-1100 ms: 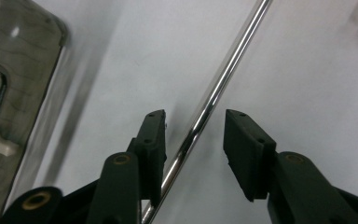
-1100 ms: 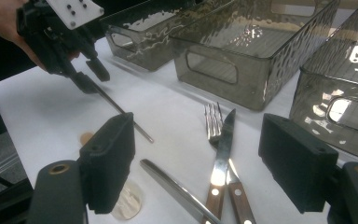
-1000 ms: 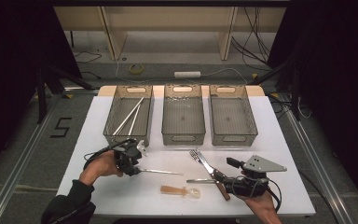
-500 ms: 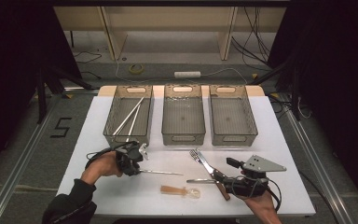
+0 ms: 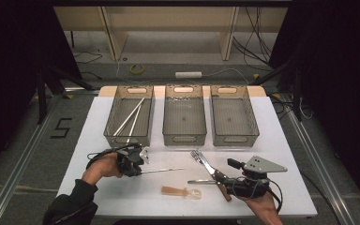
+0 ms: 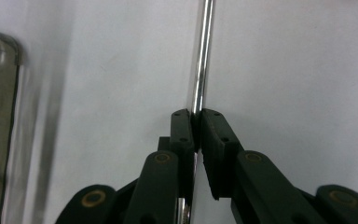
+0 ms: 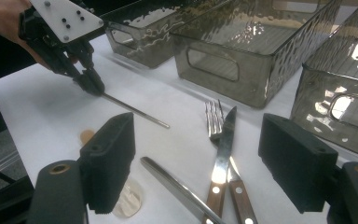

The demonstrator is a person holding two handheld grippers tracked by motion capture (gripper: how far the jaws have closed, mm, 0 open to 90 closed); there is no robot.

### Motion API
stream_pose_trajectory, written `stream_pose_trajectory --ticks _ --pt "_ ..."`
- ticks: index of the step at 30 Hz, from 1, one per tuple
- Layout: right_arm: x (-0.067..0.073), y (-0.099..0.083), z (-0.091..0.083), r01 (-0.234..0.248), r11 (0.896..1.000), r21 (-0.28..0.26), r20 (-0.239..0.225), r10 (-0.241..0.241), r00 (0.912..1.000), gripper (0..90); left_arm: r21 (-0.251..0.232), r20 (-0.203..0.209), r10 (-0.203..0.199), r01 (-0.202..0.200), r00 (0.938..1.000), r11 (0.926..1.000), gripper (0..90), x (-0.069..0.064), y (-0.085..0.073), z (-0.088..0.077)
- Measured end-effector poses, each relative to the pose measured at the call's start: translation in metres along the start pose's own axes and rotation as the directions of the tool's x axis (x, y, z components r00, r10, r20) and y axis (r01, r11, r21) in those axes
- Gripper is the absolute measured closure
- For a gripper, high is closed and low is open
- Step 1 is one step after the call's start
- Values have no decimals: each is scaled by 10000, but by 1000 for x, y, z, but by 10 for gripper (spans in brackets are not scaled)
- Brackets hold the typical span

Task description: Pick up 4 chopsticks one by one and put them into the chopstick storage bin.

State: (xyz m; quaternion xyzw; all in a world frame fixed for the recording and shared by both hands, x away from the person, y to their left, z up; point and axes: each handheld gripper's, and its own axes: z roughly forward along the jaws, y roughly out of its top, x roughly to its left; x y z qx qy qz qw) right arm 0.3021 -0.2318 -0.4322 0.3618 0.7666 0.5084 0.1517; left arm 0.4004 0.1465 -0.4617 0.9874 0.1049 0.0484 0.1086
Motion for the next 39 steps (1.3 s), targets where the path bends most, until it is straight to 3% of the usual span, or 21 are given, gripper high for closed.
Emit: stream_pose_trajectory --ticks 5,14,22,27,32,39 --pt "0 0 0 6 10000 -2 5 -6 10000 282 14 -4 237 -237 9997 9997 834 0 0 0" --pt "0 0 0 6 10000 -1 3 -6 10000 282 -16 -35 298 -298 9996 9996 843 -1 0 0" --pt "0 0 -1 6 10000 -57 10 -6 10000 282 -15 -22 207 -207 9998 9998 845 -1 0 -1" --pt "0 1 -1 -6 10000 -52 26 6 10000 282 -136 1 -94 94 10000 9999 846 1 -2 -3" --pt "-1 1 -1 12 10000 -60 14 -11 10000 282 -541 -75 -257 252 9996 9982 846 1 -2 -13" --pt "-1 1 -1 -19 10000 -51 16 19 10000 282 -1331 -276 -713 670 9971 9888 847 -1 2 -28"
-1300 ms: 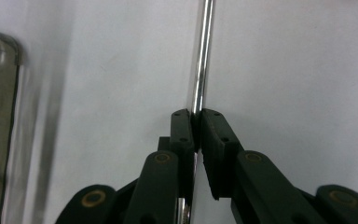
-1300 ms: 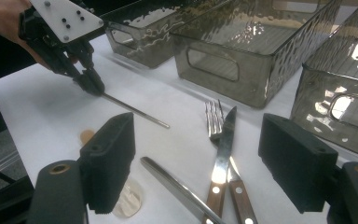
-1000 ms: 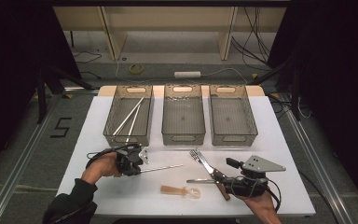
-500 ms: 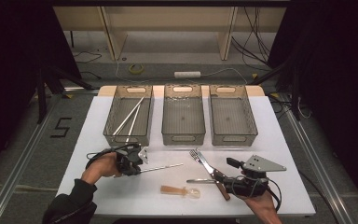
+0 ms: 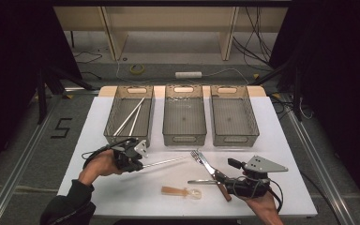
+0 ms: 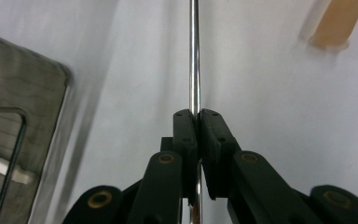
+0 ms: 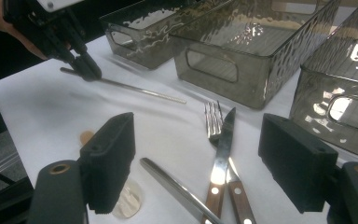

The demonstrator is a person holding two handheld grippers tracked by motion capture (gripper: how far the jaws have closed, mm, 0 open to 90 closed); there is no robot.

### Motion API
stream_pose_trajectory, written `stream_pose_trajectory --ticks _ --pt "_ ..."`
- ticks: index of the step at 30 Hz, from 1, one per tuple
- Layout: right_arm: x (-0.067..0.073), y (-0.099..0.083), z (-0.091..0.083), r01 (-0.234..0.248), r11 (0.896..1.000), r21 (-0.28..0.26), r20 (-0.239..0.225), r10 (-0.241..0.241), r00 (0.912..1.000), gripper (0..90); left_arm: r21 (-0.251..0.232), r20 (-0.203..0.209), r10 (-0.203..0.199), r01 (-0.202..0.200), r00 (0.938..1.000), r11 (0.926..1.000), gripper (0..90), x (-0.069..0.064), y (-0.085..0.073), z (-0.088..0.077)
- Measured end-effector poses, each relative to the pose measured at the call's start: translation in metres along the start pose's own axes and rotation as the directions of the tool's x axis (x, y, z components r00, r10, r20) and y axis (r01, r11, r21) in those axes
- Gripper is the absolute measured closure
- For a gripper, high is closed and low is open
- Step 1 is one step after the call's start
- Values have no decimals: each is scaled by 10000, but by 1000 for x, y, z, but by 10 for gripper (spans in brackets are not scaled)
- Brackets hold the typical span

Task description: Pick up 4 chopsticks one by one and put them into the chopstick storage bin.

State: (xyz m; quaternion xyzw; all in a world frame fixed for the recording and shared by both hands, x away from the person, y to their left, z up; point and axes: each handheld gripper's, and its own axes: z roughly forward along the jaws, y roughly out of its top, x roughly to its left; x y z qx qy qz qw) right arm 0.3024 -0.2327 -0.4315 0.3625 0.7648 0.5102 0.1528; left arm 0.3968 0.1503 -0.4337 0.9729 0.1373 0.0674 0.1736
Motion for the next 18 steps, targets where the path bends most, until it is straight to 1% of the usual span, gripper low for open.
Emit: stream_pose_trajectory --ticks 2,4,5,6,7,9,10,11,13,14,15,17,18 --pt "0 0 0 23 10000 -1 -11 -23 10000 282 -289 15 -178 178 9998 9994 847 -1 3 -5" --pt "0 0 0 26 10000 -11 -7 -26 10000 282 -551 -53 -360 356 9993 9978 847 -2 5 -10" --pt "0 0 0 12 10000 -6 5 -12 10000 282 -641 -97 -354 347 9993 9973 847 -2 6 -13" --pt "0 0 0 14 10000 -7 9 -14 10000 282 -791 -115 -450 440 9989 9959 847 -2 6 -16" --pt "0 0 0 11 10000 -6 9 -11 10000 282 -998 -65 -621 612 9980 9931 847 -2 7 -18" --pt "0 0 0 18 10000 1 5 -18 10000 282 -1272 17 -707 703 9975 9894 847 -2 8 -23" --pt "0 0 0 13 10000 -4 8 -13 10000 282 -1376 32 -929 924 9957 9862 847 -2 9 -26" --pt "0 0 0 13 10000 2 7 -13 10000 282 -1441 -3 -1056 1045 9944 9840 847 -2 9 -28" --pt "0 0 0 9 10000 12 3 -9 10000 282 -1593 31 -1123 1113 9937 9809 847 -1 10 -31" --pt "0 0 0 -12 10000 23 4 12 10000 282 -1752 57 -1236 1227 9923 9769 847 -1 10 -32" --pt "0 0 0 -17 10000 29 3 17 10000 282 -1843 91 -1269 1264 9919 9747 847 -1 10 -34" --pt "0 0 0 -20 10000 25 7 20 10000 282 -1992 -4 -1375 1346 9905 9707 847 0 10 -37" --pt "0 0 0 -5 10000 29 3 5 10000 282 -2131 -6 -1460 1425 9893 9666 847 1 10 -39"
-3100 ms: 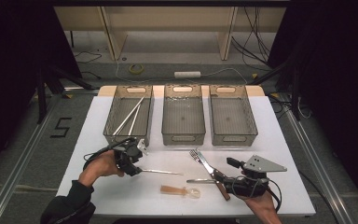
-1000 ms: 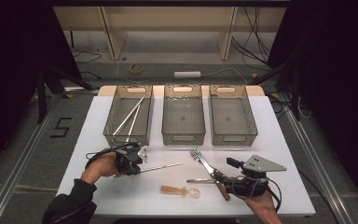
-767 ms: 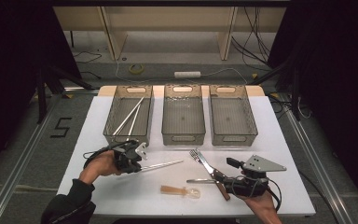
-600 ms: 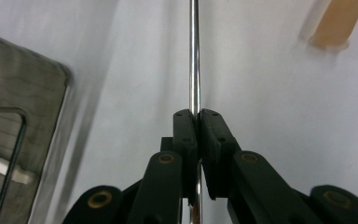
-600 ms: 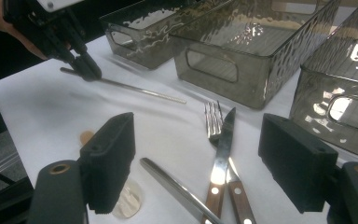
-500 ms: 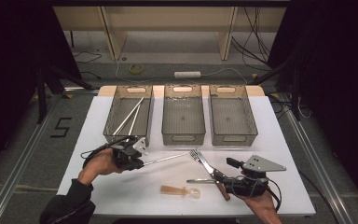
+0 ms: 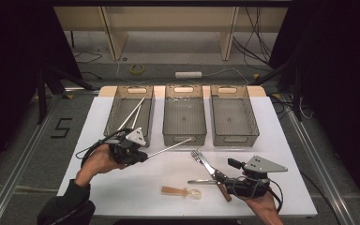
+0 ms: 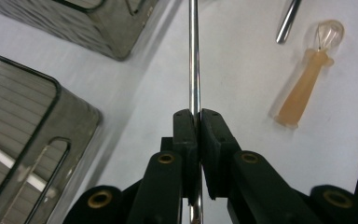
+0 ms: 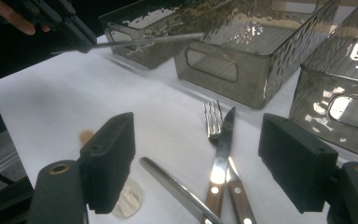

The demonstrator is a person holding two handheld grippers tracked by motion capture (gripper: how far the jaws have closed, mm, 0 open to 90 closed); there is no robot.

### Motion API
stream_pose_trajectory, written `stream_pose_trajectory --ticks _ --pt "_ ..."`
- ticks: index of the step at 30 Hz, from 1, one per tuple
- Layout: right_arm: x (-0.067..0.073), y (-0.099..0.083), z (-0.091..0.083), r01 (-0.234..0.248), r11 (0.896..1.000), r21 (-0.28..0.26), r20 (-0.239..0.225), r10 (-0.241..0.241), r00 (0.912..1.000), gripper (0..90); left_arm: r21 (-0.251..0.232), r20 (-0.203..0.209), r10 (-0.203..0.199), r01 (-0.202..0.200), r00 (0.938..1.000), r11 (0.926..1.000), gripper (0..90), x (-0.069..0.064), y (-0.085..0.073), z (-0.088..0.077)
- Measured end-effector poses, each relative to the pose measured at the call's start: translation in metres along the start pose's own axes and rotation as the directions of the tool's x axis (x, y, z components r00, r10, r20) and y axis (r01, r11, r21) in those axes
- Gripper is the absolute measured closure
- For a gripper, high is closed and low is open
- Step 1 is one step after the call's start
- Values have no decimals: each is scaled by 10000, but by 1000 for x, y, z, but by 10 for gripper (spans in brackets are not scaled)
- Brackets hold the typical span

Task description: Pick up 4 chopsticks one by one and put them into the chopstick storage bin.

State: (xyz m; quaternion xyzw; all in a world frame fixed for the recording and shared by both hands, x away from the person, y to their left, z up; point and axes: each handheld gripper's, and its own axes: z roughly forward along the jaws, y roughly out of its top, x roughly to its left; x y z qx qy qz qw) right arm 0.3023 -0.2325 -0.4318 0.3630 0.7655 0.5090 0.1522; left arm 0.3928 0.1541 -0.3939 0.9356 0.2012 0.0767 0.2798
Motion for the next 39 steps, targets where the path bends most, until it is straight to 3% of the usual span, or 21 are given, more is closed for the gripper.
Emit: stream_pose_trajectory --ticks 5,9,14,18,23,29,31,35,39 --pt "-1 0 0 -20 10000 -6 1 20 10000 282 -524 -13 -360 359 9994 9980 847 5 0 -8" --pt "0 0 0 -14 10000 -1 -6 14 10000 282 -727 -247 -638 618 9977 9954 847 8 0 -9" --pt "0 0 1 -18 10000 8 -10 18 10000 282 -1045 -581 -1258 1193 9903 9873 847 17 -1 -15" --pt "0 0 1 -27 10000 9 -9 27 10000 282 -1334 -836 -1917 1797 9779 9746 847 31 -5 -16" --pt "0 -1 1 -51 10000 13 -14 51 10000 282 -1734 -1194 -2799 2576 9526 9506 846 53 -13 -19" --pt "-2 -1 1 -105 9999 14 -29 105 9999 282 -2285 -1452 -3559 3187 9232 9199 846 71 -17 -24" --pt "-2 -1 1 -110 9999 23 -30 110 9999 282 -2333 -1538 -3697 3299 9163 9147 846 77 -17 -24" --pt "-1 -1 2 -90 10000 24 -40 90 10000 282 -2233 -1727 -3855 3452 9064 9116 847 86 -16 -19" --pt "-2 -1 1 -101 9999 26 -33 101 9999 282 -2379 -1904 -4207 3741 8870 8964 847 98 -15 -17"
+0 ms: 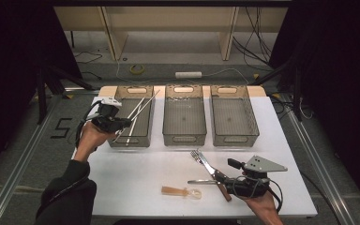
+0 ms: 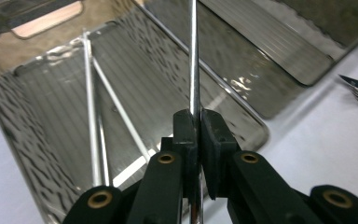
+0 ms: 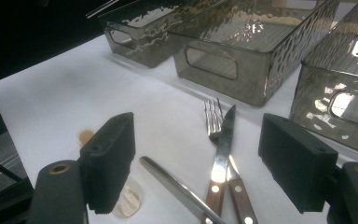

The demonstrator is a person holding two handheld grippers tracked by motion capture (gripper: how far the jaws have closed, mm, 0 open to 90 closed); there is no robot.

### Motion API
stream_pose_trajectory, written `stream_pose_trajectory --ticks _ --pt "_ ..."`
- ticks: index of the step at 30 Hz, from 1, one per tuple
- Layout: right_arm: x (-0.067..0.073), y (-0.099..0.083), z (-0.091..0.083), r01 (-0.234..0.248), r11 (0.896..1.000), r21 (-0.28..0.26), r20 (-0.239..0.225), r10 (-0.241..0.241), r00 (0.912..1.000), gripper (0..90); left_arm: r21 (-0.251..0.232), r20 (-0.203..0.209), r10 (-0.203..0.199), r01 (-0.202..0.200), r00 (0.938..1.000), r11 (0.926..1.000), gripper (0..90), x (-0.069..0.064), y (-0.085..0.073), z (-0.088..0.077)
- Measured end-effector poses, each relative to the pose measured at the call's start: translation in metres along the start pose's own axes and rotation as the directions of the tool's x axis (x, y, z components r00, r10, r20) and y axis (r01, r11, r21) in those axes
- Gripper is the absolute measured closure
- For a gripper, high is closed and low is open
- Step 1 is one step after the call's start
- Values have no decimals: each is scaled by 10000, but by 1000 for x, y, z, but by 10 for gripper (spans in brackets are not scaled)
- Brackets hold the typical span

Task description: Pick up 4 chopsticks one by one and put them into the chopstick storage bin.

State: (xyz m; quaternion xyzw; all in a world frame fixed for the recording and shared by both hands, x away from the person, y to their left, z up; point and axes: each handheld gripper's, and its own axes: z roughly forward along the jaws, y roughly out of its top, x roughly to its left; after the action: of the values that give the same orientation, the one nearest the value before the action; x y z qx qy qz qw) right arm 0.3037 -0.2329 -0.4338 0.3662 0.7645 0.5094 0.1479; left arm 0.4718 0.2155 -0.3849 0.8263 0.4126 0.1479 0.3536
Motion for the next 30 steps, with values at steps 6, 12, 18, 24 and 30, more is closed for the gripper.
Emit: stream_pose_trajectory --ticks 6,12,18,24,30 --pt "0 0 -1 -25 10000 -3 -20 25 10000 281 85 -310 -400 403 9987 9992 846 15 4 4" --pt "0 0 0 -19 10000 -10 -25 19 10000 282 -86 -526 -720 717 9960 9974 846 24 4 6" --pt "0 0 0 0 10000 21 -28 1 10000 282 -219 -868 -960 944 9916 9953 846 30 4 11" --pt "0 0 0 0 10000 17 -38 0 10000 282 -201 -1063 -1132 1117 9879 9935 846 36 6 16" --pt "-1 0 0 -30 10000 12 -25 30 10000 282 -174 -1187 -1242 1230 9851 9923 846 40 3 23"
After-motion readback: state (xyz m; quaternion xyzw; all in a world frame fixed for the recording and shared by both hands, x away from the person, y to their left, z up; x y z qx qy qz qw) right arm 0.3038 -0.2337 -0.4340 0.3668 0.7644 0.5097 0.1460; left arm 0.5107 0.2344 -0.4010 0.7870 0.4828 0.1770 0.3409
